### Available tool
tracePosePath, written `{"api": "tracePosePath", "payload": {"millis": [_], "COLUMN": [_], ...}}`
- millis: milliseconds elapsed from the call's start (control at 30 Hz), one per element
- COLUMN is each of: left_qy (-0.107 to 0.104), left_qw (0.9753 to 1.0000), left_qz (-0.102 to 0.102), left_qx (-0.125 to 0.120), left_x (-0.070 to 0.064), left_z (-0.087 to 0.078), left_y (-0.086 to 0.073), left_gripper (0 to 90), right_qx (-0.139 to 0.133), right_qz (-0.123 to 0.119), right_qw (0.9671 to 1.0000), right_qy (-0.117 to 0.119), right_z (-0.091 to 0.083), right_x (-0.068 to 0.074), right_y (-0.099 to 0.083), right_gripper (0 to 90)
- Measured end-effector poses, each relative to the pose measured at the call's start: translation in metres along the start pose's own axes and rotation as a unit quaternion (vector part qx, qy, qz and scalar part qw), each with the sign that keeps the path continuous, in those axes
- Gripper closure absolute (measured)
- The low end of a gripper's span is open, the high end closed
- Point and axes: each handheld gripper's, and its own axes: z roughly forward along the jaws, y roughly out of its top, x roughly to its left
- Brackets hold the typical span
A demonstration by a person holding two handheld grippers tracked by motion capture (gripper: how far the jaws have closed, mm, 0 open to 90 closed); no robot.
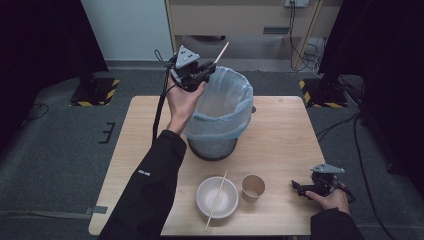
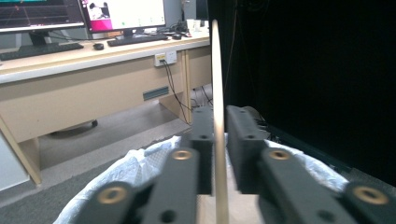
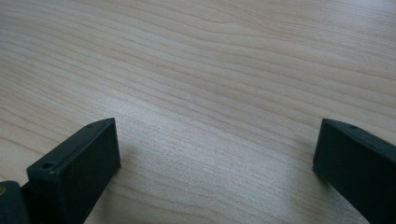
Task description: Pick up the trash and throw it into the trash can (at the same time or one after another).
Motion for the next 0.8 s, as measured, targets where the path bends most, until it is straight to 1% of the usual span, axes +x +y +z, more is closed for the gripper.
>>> {"api": "tracePosePath", "payload": {"millis": [133, 233, 267, 300, 333, 367, 400, 433, 467, 500, 533, 567, 700, 733, 800], "left_qy": [-0.001, -0.014, -0.014, -0.021, -0.021, -0.024, -0.028, -0.033, -0.033, -0.039, -0.039, -0.047, -0.054, -0.056, -0.062], "left_qw": [1.0, 0.9999, 0.9999, 0.9997, 0.9997, 0.9996, 0.9994, 0.9992, 0.9992, 0.999, 0.999, 0.9986, 0.9981, 0.998, 0.9977], "left_qz": [-0.007, -0.005, -0.005, -0.001, -0.001, -0.001, 0.0, -0.002, -0.002, 0.0, 0.0, 0.003, 0.008, 0.007, -0.003], "left_qx": [-0.001, -0.009, -0.009, -0.011, -0.011, -0.014, -0.02, -0.022, -0.022, -0.023, -0.023, -0.024, -0.028, -0.029, -0.026], "left_x": [0.002, -0.001, -0.001, -0.005, -0.005, -0.007, -0.009, -0.012, -0.012, -0.015, -0.015, -0.017, -0.022, -0.023, -0.025], "left_z": [-0.001, -0.01, -0.01, -0.018, -0.018, -0.022, -0.027, -0.035, -0.035, -0.044, -0.044, -0.053, -0.071, -0.075, -0.084], "left_y": [0.0, 0.004, 0.004, 0.006, 0.006, 0.007, 0.007, 0.007, 0.007, 0.005, 0.005, 0.003, -0.006, -0.009, -0.014], "left_gripper": [69.0, 64.6, 63.1, 61.5, 59.3, 59.3, 57.9, 54.3, 53.4, 51.9, 50.9, 49.6, 47.5, 47.0, 46.1], "right_qx": [-0.001, -0.002, -0.001, -0.001, -0.001, -0.001, -0.001, -0.001, -0.001, -0.001, -0.001, -0.001, 0.0, 0.001, 0.0], "right_qz": [-0.002, -0.002, -0.002, -0.002, -0.002, -0.002, -0.002, -0.003, -0.003, -0.003, -0.003, -0.003, -0.001, -0.003, -0.003], "right_qw": [1.0, 1.0, 1.0, 1.0, 1.0, 1.0, 1.0, 1.0, 1.0, 1.0, 1.0, 1.0, 1.0, 1.0, 1.0], "right_qy": [0.0, 0.0, 0.0, 0.0, 0.0, 0.0, 0.001, 0.001, 0.001, 0.001, 0.001, 0.001, 0.001, 0.001, 0.002], "right_z": [0.0, 0.0, 0.0, 0.0, 0.0, 0.0, 0.0, 0.0, 0.0, 0.0, 0.0, 0.0, 0.0, 0.0, 0.0], "right_x": [0.0, 0.0, 0.0, 0.0, 0.0, 0.0, 0.0, 0.0, 0.0, 0.0, 0.0, 0.0, 0.0, 0.0, 0.0], "right_y": [0.0, 0.0, 0.0, 0.0, 0.0, 0.0, 0.0, 0.0, 0.0, 0.0, 0.0, 0.0, 0.0, 0.0, 0.0], "right_gripper": [0.8, 0.8, 0.8, 0.8, 0.8, 0.8, 0.8, 0.8, 0.8, 0.8, 0.8, 0.8, 0.8, 0.8, 0.8]}}
